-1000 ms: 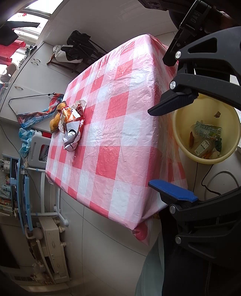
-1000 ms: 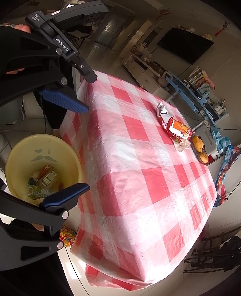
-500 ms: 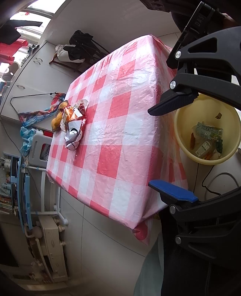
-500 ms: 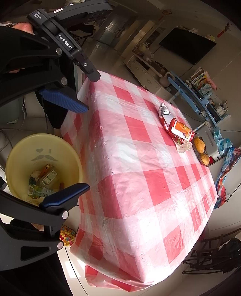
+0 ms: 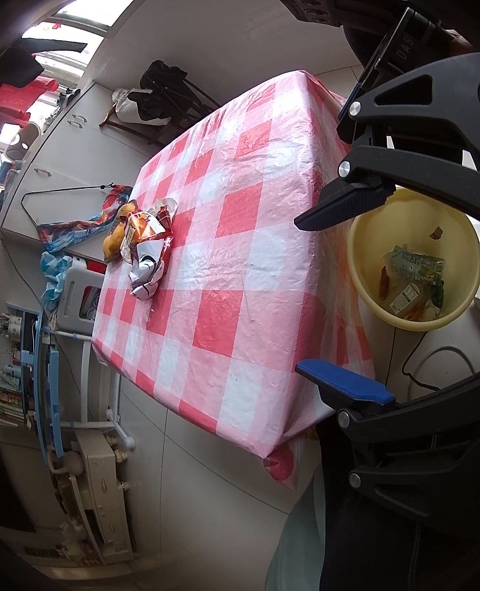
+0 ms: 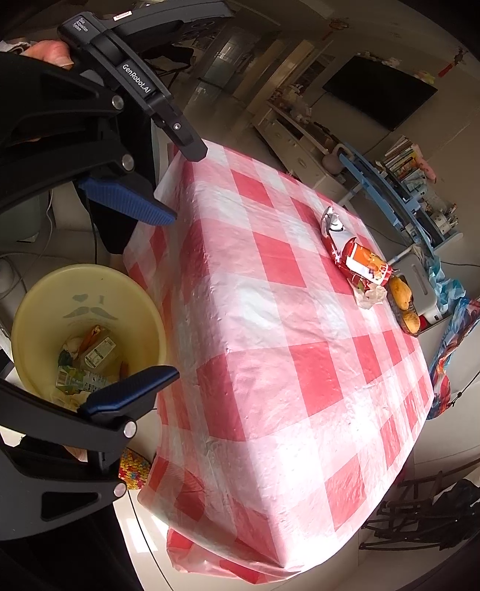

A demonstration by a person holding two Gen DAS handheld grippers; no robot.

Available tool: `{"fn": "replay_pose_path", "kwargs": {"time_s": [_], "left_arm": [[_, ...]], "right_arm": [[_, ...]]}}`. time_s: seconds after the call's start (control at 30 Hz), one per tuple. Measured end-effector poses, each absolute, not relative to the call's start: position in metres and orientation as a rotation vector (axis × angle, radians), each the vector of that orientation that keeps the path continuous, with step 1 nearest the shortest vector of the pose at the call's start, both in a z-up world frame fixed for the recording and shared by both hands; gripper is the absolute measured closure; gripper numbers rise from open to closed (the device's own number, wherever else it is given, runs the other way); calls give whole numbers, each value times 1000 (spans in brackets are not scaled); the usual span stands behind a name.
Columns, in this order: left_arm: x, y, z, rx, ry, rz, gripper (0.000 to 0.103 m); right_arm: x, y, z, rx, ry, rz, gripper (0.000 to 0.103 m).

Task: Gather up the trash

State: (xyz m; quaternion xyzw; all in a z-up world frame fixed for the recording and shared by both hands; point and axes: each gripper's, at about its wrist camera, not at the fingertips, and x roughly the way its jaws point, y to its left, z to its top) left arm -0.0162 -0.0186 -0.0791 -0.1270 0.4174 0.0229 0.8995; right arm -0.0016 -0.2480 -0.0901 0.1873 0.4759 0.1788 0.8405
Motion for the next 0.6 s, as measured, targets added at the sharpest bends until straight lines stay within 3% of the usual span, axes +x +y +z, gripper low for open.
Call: {"fn": "replay_pose_path", "kwargs": {"time_s": [0.33, 0.6], "left_arm": [[-20, -16, -69, -285, 812, 66, 33], [-20, -3, -54, -322, 728, 142, 33]], "right_arm": [[6, -240, -80, 383, 987, 395, 28], [72, -213, -48, 360, 937, 443, 28]]}}
